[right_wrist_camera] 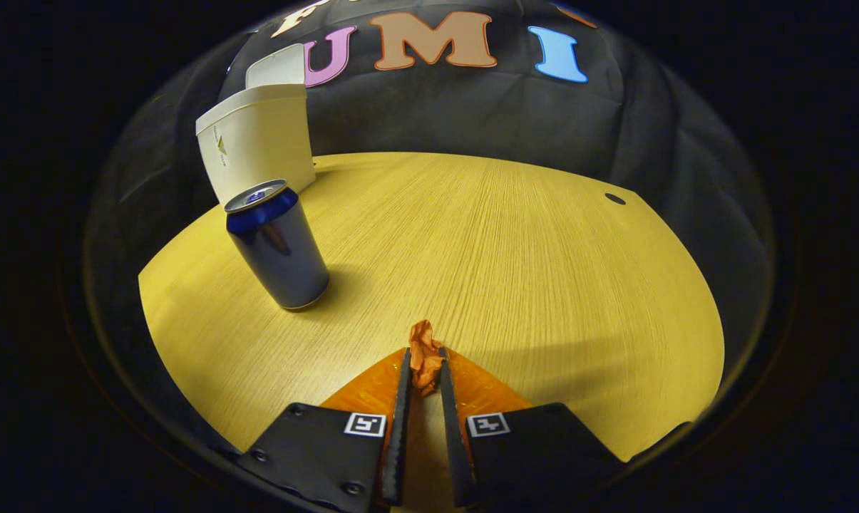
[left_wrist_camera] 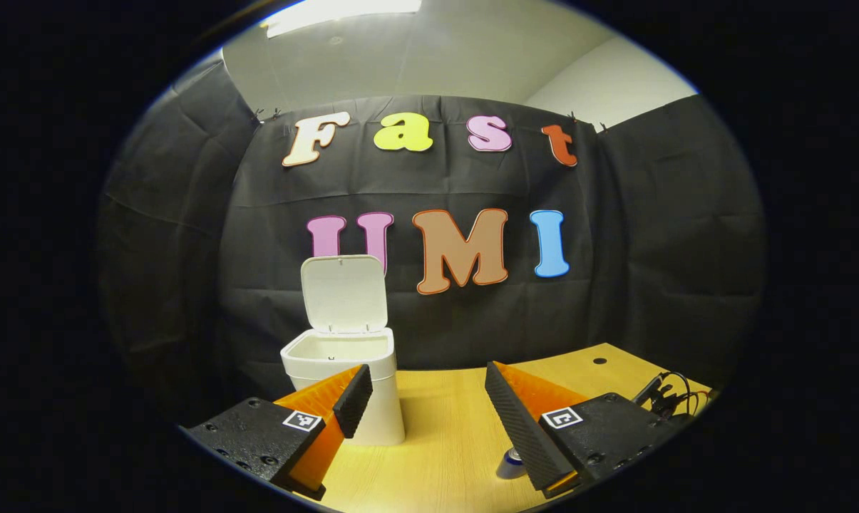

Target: Press the lid of the desktop garbage bin to open it, pick up the crumpled paper on the desktop and throw it into the bin, then pick up the pop can on the desktop and drop it into the bin, and finally close the garbage bin lid.

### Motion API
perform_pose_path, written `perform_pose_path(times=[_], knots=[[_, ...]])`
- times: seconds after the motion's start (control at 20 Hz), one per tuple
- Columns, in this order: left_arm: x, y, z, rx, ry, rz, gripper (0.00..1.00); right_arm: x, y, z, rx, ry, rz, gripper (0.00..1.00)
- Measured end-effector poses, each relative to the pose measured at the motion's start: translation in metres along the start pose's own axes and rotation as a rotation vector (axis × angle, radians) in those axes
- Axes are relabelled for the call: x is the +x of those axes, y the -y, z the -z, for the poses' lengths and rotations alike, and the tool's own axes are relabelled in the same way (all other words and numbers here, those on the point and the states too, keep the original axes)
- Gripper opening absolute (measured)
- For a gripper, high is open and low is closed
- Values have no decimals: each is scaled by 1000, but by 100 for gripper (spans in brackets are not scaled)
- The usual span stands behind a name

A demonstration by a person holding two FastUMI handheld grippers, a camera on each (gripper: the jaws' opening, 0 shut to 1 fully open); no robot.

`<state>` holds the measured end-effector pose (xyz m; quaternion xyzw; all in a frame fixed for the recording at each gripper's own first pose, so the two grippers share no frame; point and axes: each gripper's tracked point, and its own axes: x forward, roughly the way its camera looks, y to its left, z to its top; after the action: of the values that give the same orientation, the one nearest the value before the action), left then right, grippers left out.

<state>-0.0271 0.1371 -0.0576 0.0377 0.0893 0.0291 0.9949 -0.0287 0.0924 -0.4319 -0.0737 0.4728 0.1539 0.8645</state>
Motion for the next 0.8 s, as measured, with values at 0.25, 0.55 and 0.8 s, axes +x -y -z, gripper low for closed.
perform_pose_path(times=[0.25, 0.55, 0.8], knots=[[4, 1, 2, -15, 2, 11, 96, -35, -18, -70, -15, 202, -42, 27], [7, 4, 6, -38, -4, 32, 96, -93, -47, -171, -31, 426, -98, 27], [8, -4, 12, -58, -12, 27, 96, -132, -71, -243, -39, 566, -151, 27]])
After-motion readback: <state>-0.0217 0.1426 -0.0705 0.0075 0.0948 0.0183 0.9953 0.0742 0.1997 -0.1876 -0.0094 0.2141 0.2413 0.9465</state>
